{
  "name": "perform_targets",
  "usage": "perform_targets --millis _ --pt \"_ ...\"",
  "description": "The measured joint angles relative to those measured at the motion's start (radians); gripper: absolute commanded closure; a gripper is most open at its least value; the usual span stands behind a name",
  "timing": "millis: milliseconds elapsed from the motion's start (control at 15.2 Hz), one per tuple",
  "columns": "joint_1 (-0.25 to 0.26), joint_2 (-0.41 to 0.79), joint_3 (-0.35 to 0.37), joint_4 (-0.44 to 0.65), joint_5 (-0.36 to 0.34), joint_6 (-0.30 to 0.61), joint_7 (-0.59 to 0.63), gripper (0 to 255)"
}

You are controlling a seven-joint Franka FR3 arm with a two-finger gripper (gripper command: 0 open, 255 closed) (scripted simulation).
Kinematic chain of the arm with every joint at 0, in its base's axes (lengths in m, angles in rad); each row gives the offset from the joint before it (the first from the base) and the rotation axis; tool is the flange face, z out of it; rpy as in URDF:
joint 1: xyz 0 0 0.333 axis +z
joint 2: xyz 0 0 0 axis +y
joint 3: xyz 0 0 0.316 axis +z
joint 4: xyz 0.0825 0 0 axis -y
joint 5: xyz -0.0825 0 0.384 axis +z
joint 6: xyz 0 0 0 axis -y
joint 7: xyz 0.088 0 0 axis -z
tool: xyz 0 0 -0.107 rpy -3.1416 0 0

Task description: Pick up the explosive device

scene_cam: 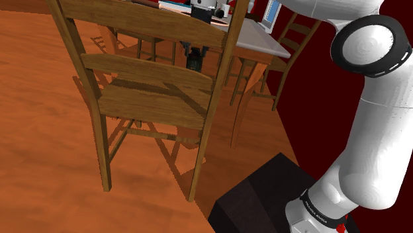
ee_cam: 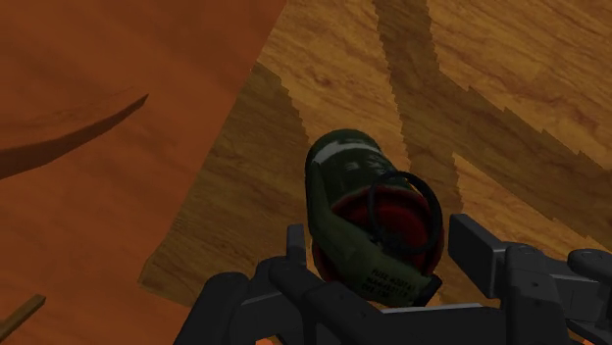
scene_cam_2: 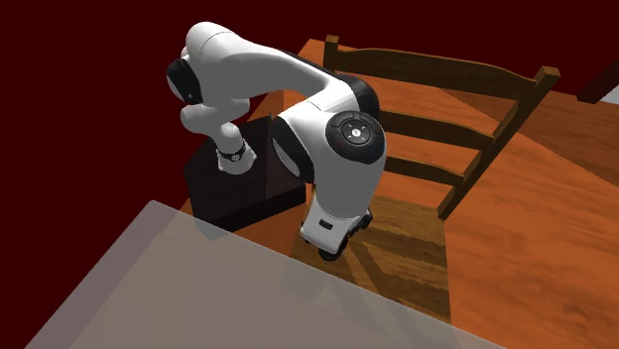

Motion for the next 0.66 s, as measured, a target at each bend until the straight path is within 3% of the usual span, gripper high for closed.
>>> perform_targets --millis 660 --pt "0.016 0.093 -0.001 0.281 -0.013 -0.187 0.0 255"
